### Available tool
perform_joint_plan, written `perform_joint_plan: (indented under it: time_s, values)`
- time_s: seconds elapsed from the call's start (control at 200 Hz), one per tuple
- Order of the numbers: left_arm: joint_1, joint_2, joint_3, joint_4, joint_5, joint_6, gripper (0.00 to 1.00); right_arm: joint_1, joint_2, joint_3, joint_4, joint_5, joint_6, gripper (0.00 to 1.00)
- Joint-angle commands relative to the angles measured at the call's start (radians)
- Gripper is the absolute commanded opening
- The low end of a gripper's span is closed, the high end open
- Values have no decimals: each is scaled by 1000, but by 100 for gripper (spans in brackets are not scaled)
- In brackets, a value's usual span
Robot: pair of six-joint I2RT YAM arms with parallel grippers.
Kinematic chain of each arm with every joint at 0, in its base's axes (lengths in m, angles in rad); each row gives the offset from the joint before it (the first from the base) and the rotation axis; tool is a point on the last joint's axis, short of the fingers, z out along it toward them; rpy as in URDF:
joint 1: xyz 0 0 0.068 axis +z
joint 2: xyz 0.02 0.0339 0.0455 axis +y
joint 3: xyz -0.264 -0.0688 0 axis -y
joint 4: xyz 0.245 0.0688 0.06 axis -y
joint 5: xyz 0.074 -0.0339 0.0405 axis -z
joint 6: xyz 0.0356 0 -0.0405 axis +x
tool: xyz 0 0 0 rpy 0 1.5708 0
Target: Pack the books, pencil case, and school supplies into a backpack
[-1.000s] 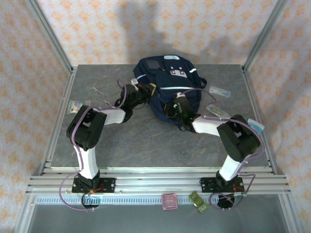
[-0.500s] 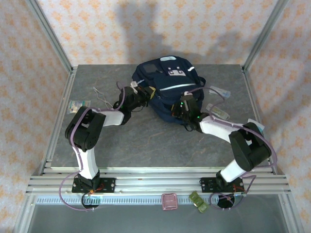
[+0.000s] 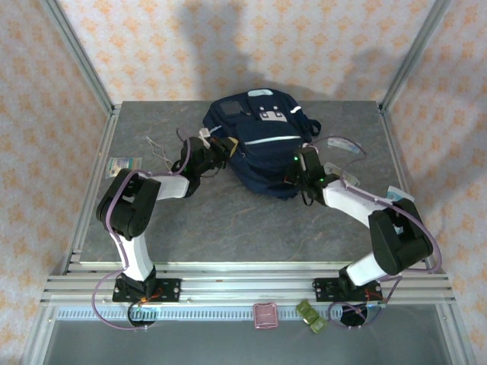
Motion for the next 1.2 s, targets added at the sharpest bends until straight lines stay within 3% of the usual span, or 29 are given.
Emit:
perform_joint_plan:
  time_s: [0.0, 0.27, 0.35, 0.435, 0.541, 0.721, 0.861, 0.991, 1.196]
  values:
    - [27, -72, 48, 34, 40, 73, 0, 72, -35, -5, -55, -6, -68, 0]
    - [94, -101, 130, -258, 80, 277, 0, 222, -86, -19, -2, -147, -28, 0]
    - [124, -116, 151, -336, 61, 339, 14, 249, -66, -1, 29, -174, -5, 0]
    - [136, -141, 153, -394, 37, 380, 34, 256, -33, 3, 91, -226, 32, 0]
    - [128, -198, 98, -400, 30, 377, 42, 256, 12, 5, 147, -242, 67, 0]
    - [40, -357, -52, -530, -95, 398, 47, 256, 51, 0, 185, -243, 83, 0]
    - [-91, -443, -137, -635, -249, 369, 52, 256, 32, -19, 205, -240, 86, 0]
    - [-180, -439, -162, -618, -319, 303, 55, 256, 29, -21, 208, -246, 83, 0]
    - [-213, -343, -115, -571, -341, 266, 56, 256, 7, -39, 226, -247, 86, 0]
